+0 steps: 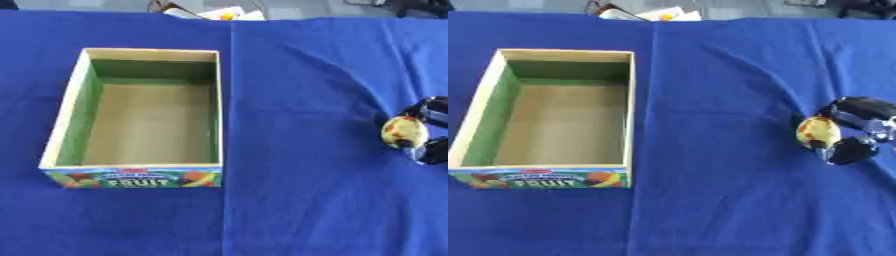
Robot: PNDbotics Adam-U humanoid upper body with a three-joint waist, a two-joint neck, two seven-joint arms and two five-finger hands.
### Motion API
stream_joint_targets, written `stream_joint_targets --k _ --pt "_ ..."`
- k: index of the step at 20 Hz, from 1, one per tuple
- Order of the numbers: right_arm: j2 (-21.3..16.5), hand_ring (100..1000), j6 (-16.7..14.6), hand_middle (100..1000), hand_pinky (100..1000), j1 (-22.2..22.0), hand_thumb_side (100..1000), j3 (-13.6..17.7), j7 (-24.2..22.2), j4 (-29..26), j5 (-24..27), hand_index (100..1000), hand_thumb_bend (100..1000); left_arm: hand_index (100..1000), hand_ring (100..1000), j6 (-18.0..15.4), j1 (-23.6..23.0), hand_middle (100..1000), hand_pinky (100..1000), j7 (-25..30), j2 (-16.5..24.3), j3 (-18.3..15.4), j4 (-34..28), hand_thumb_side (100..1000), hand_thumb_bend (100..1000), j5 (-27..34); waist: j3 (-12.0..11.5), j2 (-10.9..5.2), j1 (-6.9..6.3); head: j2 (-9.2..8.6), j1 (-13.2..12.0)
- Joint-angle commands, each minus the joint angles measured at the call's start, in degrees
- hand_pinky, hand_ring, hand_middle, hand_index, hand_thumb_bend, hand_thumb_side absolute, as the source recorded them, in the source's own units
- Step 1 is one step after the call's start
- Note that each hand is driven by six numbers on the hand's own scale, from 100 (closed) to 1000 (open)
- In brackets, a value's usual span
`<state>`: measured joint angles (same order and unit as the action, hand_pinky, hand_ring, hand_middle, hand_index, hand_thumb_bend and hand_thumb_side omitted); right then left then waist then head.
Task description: Pick up objects on the table and place them in the box.
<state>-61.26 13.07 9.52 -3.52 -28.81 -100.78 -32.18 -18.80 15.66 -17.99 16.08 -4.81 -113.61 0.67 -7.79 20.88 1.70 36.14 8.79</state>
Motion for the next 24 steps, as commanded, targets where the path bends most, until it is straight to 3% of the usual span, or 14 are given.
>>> stream_joint_targets --k 1,6,17,24 --pt "-1.3 808 0.93 648 854 0.31 219 1.96 0.7 -2.53 1.07 775 100 899 833 0.03 0.6 857 621 0.19 0.84 -0.09 -0.98 1000 100 -0.03 0.14 -1.04 -0.01 -0.37 -0.1" --pt "-1.01 810 2.0 743 849 0.45 198 3.6 1.24 -4.71 2.39 786 100 899 833 0.08 0.52 858 621 0.13 0.85 -0.17 -0.98 1000 100 -0.05 0.39 -1.12 0.04 -0.37 -0.25" --pt "-0.45 812 3.44 825 832 0.98 202 6.74 2.1 -6.21 5.32 802 100 899 833 0.15 0.4 859 620 0.06 0.87 -0.25 -0.98 1000 100 -0.13 0.77 -1.14 0.12 -0.24 -0.48" --pt "-0.58 788 3.76 755 820 2.45 198 8.18 4.12 -7.21 8.01 740 100 899 834 0.18 0.37 859 620 0.02 0.86 -0.25 -0.98 1000 100 -0.12 0.8 -1.2 0.1 -0.21 -0.57"
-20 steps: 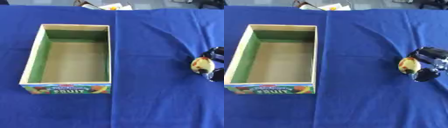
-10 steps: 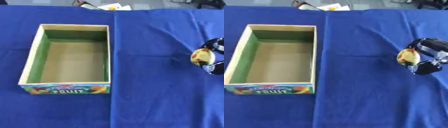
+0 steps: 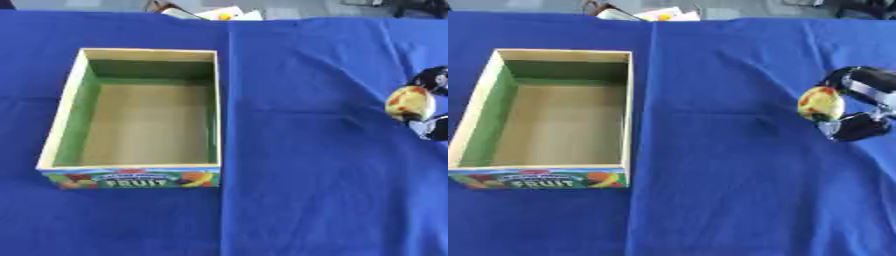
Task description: Pick up objects on the table and place them in the box.
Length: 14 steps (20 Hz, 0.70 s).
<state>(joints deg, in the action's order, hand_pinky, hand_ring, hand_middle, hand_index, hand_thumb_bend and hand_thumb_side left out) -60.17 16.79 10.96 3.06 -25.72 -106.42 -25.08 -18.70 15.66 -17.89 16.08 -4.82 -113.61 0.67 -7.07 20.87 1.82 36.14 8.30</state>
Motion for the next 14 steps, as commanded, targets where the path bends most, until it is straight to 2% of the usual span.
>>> stream_joint_targets --k 1,8,14 --pt "-1.93 787 0.0 749 821 1.56 198 1.83 1.47 -1.98 0.99 737 100 898 834 0.08 0.37 859 620 -0.08 0.87 -0.24 -0.98 1000 100 -0.11 0.05 -1.24 0.0 -0.18 -0.05" --pt "-3.8 782 -1.03 710 822 6.03 202 2.17 2.65 -4.96 -0.05 705 100 898 833 0.1 0.36 859 621 0.07 1.01 -0.12 -0.98 1000 100 0.04 -0.16 -1.61 0.17 -0.16 0.24" --pt "-4.44 771 -1.57 685 816 12.4 205 -0.17 1.43 -7.46 -0.15 687 100 898 833 0.1 0.43 858 621 0.41 1.06 0.11 -0.98 1000 100 0.31 -0.79 -1.95 0.35 -0.08 0.86"
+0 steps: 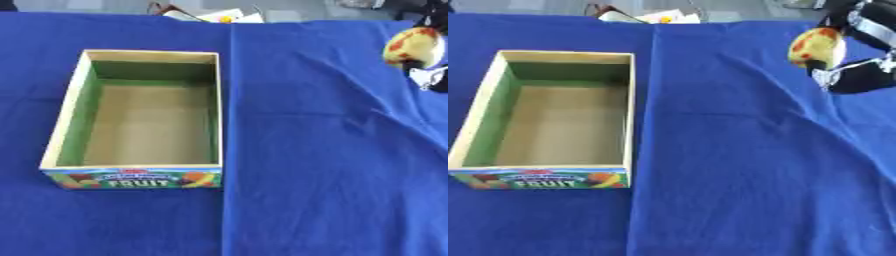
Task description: Pick up objects on the table and place them in the box.
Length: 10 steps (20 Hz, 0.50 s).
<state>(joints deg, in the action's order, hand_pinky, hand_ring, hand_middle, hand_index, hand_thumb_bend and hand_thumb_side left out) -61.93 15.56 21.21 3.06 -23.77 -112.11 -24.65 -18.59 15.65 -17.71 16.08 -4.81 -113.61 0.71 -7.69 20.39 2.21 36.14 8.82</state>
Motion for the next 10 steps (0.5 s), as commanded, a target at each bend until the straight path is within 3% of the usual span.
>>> stream_joint_targets --k 1,10 --pt "-2.48 769 -0.51 682 815 3.58 205 -0.76 -0.94 -2.13 -0.75 684 100 898 833 -0.03 0.45 858 621 0.29 1.06 0.15 -0.98 1000 100 0.33 -0.31 -1.52 -0.02 -0.03 0.46" --pt "4.7 754 -2.89 659 805 18.57 206 -6.47 -6.38 -2.07 -2.38 669 100 898 833 -0.02 0.47 858 622 0.74 0.96 0.51 -0.98 1000 100 0.84 -1.42 -2.03 0.13 0.17 1.16"
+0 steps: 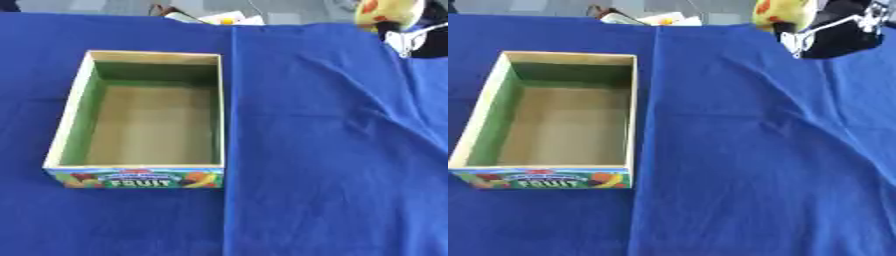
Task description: Pick up objects on the table and place them in the box.
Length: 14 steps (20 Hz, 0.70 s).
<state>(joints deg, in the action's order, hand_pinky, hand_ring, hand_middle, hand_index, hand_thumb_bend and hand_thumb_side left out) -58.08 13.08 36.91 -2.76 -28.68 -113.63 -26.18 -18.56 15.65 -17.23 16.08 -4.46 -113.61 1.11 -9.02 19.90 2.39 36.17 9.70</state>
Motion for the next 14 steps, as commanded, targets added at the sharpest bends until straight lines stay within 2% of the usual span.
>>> stream_joint_targets --k 1,8,10,14 --pt "2.0 752 -0.6 657 802 4.61 206 -1.36 -2.2 -0.17 -1.22 668 100 898 833 -0.05 0.48 858 622 0.31 0.97 0.21 -0.98 1000 100 0.5 -0.24 -1.64 -0.05 0.17 0.39" --pt "10.68 738 -2.36 638 778 14.68 206 -6.22 -5.88 3.84 -5.17 664 100 898 832 -0.23 0.6 857 622 0.69 1.05 0.48 -0.98 1000 100 1.04 -1.5 -2.1 -0.1 0.28 1.46" --pt "13.22 735 -3.08 634 775 16.65 206 -7.48 -6.49 5.04 -5.57 662 100 898 832 -0.22 0.68 857 622 0.82 1.0 0.58 -0.98 1000 100 1.19 -1.76 -2.14 -0.06 0.25 1.72" --pt "18.16 726 -4.03 618 769 19.61 205 -9.9 -7.45 8.01 -9.95 657 100 898 832 -0.24 0.84 857 622 1.04 0.93 0.72 -0.98 1000 100 1.46 -2.41 -2.14 -0.02 0.25 2.24"
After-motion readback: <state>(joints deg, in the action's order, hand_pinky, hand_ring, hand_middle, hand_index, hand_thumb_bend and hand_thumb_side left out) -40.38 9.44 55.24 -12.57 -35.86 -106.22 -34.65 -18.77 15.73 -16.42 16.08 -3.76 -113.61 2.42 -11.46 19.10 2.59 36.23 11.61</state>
